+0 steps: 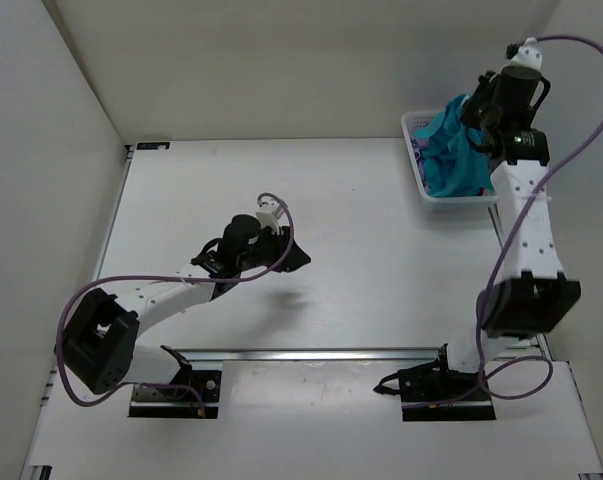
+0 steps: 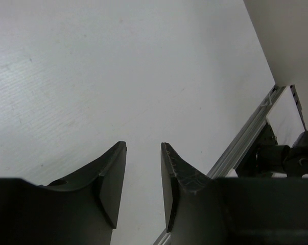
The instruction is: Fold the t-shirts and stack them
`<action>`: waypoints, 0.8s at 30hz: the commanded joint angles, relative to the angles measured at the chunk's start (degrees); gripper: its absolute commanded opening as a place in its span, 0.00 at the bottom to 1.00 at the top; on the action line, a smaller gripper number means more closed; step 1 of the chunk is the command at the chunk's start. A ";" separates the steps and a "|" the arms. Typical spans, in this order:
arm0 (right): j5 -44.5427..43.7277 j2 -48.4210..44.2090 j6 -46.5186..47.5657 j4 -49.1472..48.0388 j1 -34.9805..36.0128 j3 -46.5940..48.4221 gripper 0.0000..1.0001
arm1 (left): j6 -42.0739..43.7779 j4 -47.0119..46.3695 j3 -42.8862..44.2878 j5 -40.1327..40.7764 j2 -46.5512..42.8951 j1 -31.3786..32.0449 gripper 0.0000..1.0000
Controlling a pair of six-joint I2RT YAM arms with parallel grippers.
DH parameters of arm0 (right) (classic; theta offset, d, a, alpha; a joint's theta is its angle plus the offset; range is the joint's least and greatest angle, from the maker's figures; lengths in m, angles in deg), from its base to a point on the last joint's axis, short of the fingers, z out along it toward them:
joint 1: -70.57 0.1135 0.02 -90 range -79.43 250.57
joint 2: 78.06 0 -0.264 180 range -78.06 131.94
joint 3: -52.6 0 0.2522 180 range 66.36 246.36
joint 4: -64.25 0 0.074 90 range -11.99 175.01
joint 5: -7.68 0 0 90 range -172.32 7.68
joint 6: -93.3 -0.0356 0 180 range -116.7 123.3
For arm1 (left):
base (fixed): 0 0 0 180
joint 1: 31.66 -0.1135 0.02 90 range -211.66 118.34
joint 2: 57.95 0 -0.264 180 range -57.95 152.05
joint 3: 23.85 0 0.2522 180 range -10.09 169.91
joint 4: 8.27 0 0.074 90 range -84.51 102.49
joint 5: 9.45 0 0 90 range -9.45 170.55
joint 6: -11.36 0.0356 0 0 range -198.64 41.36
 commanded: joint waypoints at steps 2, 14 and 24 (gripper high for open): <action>1.45 -13.83 1.36 -5.95 9.78 0.95 0.00 | -1.47 2.25 3.69 -0.27 -3.36 -3.51 0.45; -0.47 -14.19 7.08 -8.42 40.64 16.96 0.00 | -8.32 2.69 -2.27 -4.49 -12.23 -15.91 0.51; 20.36 -19.64 -13.83 -25.47 19.22 -21.42 0.00 | -4.37 8.74 -10.27 6.91 -15.93 -8.36 0.53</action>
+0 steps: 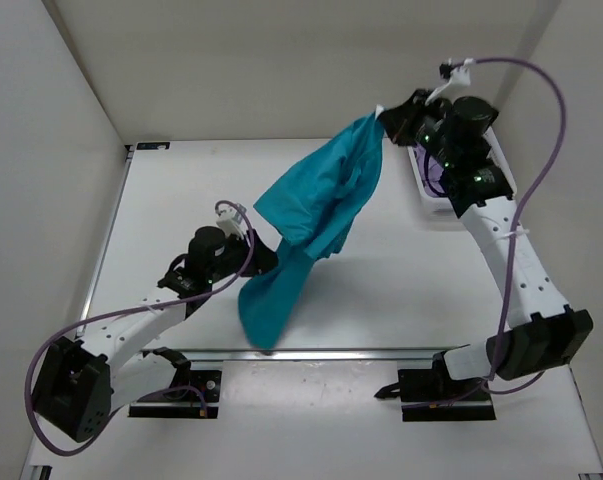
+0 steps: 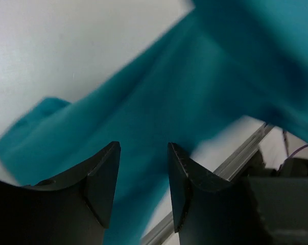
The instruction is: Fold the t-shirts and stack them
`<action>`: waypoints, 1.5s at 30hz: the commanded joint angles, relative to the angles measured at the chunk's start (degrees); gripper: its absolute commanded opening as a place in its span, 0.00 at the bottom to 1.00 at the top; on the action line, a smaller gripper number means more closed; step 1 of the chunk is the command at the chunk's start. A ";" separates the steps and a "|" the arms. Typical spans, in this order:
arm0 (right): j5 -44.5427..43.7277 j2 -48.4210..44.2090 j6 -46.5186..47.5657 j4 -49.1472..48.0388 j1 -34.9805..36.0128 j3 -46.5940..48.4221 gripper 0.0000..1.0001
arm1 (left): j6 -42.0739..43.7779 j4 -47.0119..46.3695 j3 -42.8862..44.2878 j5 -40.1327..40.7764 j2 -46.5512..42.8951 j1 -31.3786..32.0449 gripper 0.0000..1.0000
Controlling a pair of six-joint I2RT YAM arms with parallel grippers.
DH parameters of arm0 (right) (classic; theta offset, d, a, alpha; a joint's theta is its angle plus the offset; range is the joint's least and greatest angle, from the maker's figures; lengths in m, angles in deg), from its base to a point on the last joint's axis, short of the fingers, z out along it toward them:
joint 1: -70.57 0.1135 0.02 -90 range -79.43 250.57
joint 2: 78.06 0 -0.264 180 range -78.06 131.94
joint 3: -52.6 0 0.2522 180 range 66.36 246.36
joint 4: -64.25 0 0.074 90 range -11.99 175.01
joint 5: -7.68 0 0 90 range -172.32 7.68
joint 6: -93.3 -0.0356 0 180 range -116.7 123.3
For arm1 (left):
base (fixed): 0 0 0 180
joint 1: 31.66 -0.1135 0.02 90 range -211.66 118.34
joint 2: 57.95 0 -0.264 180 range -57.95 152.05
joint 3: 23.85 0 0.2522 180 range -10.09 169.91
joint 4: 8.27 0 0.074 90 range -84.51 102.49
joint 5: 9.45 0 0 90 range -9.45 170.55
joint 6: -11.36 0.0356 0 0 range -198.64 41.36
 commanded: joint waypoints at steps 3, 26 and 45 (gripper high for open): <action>7.49 1.76 -9.30 -10.23 -9.52 -16.95 0.00 | 2.20 4.51 -5.02 7.49 -0.69 0.03 0.52; -16.67 -10.79 -13.62 -3.46 -2.60 -57.57 0.34 | 3.45 11.91 -1.78 21.84 13.27 8.37 0.50; -2.00 9.84 -16.52 -16.83 -5.07 -57.61 0.07 | 2.83 5.04 2.79 20.08 17.93 5.83 0.02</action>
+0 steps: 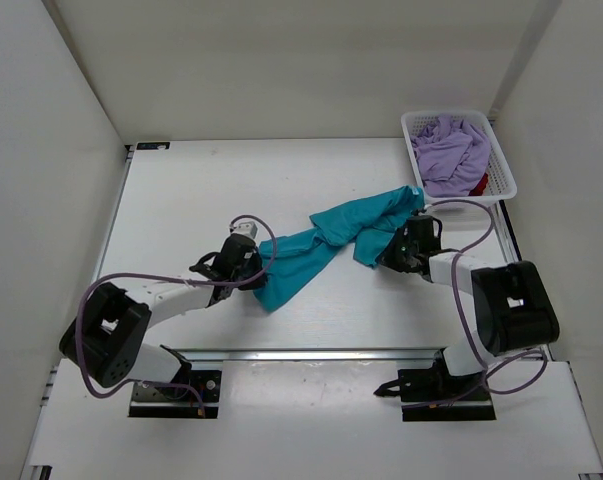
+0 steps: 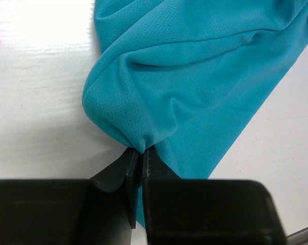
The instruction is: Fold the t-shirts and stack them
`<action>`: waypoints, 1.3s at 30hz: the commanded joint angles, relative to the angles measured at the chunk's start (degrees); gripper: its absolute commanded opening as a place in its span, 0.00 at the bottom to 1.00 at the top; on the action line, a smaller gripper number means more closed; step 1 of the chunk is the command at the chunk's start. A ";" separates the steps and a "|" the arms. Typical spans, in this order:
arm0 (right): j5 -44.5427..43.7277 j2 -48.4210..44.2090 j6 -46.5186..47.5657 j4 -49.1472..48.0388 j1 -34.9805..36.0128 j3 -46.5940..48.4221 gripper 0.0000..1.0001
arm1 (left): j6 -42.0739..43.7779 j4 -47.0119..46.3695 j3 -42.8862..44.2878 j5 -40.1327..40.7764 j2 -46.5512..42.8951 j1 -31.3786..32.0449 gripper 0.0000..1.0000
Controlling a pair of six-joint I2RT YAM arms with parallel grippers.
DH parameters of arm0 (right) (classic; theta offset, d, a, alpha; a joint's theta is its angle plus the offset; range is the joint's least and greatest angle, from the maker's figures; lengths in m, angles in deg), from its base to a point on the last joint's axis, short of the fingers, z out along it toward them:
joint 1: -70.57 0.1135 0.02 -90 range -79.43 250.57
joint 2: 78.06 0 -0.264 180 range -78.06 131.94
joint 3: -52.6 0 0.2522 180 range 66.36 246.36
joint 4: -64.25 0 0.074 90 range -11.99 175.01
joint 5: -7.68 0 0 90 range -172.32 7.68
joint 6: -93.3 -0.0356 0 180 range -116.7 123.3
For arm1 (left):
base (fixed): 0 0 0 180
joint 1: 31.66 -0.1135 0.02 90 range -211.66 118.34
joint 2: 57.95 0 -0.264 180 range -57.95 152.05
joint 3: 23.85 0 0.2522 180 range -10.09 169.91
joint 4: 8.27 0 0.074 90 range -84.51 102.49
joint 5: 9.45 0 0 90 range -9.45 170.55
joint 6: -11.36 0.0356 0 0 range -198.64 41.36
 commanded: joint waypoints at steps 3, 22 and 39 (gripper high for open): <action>3.61 4.32 -1.61 -0.89 -0.39 3.19 0.00 | 0.48 -1.23 5.24 -1.72 0.91 -2.20 0.00; -1.83 -31.99 11.39 29.79 0.75 37.80 0.00 | 2.51 23.29 35.56 -25.69 -18.77 -23.63 0.03; 11.27 -2.57 11.83 26.00 -0.67 62.47 0.00 | 0.85 23.81 61.81 -29.67 9.33 -29.89 0.03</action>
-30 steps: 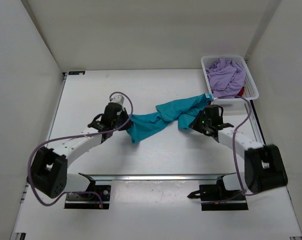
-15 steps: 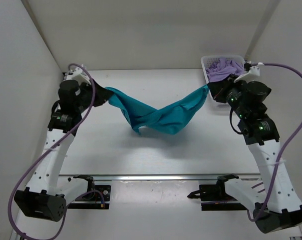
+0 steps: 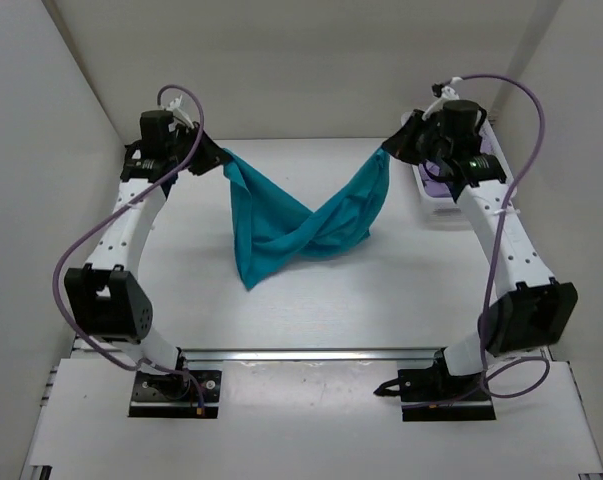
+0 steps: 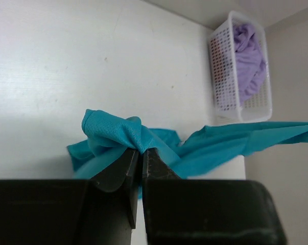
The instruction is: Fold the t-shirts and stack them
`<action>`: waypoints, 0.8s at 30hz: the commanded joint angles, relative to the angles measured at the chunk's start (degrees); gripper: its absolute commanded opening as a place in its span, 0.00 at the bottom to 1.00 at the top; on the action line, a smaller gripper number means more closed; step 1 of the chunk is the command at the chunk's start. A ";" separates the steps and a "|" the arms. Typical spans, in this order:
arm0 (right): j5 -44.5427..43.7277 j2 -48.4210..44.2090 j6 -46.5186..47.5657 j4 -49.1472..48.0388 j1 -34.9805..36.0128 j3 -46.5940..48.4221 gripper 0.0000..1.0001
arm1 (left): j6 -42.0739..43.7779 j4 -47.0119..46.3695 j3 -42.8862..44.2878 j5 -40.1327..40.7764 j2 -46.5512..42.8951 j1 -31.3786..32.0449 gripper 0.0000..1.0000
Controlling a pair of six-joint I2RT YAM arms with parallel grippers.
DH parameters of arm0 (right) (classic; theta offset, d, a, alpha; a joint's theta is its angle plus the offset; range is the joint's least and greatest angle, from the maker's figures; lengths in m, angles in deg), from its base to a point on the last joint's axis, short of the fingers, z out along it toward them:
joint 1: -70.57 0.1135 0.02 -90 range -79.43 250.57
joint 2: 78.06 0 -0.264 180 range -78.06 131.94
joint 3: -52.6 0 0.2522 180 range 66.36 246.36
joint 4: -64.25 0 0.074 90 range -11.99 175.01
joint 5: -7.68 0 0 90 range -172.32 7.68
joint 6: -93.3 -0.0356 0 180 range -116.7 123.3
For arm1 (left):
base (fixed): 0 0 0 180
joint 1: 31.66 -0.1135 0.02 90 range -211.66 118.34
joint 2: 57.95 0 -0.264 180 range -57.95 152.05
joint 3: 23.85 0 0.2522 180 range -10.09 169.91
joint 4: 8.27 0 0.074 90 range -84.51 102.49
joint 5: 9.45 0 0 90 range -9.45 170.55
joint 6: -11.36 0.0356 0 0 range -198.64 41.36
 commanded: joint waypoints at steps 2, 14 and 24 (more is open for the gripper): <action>-0.55 0.80 3.31 3.46 3.83 17.61 0.00 | -3.40 0.83 15.20 -5.51 1.74 -2.37 0.04; -4.96 -19.74 4.11 0.66 8.06 -1.07 0.00 | -6.40 -0.84 13.45 -10.26 -10.72 -8.80 0.06; 0.58 -15.74 1.30 -5.22 -2.14 -16.55 0.00 | -2.27 -1.54 8.12 -0.87 -1.26 -5.20 0.10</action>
